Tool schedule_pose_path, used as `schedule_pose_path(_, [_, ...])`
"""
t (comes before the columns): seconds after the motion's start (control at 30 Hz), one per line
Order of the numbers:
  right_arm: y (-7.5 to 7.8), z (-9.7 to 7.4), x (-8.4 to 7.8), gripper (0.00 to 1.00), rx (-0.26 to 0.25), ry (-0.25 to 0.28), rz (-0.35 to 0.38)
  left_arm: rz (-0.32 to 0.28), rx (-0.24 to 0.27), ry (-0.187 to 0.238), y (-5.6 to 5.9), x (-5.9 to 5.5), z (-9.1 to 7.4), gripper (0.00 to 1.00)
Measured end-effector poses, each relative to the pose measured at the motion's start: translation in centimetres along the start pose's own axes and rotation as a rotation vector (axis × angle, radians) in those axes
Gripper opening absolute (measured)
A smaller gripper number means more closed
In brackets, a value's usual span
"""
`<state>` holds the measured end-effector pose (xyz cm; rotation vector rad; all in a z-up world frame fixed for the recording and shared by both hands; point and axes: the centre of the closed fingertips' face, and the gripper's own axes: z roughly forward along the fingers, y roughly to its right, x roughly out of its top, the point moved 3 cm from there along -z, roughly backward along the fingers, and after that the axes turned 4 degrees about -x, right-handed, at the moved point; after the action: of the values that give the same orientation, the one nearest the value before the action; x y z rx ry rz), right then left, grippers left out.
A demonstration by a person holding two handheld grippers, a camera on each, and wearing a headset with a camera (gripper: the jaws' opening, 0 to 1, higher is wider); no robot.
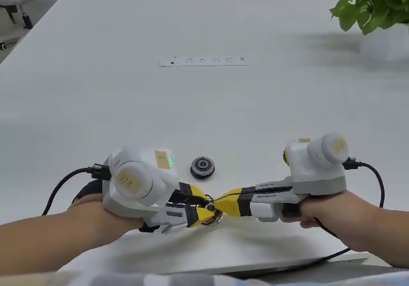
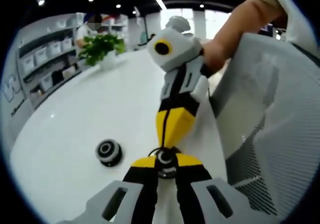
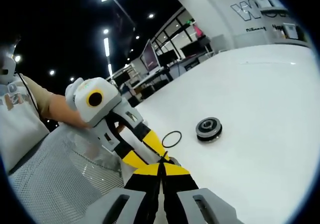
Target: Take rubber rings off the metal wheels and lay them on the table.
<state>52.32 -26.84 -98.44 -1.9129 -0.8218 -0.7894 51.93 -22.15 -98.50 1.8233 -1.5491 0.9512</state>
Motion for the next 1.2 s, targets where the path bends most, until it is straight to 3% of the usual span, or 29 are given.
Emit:
schedule_pose_path(0.47, [0.5,-0.5,0.2,0.00,-0.024,0.015,0.015,-0.038,-0.011,-0.003,-0.2,0.0,-0.4,0.17])
schedule_pose_path(0.83, [0.3,-0.7,1.1,0.00,-0.019,0.042,0.015,-0.057,-0.022,0.035,-0.3,1.1,-2.5,0.26])
schedule_pose_path(1.2, [0.0,-0.8,2.4,0.00,-0.008,0.053,-0.010,-0.070,0.008,0.083,-0.6,1.7,-5.4,0.38])
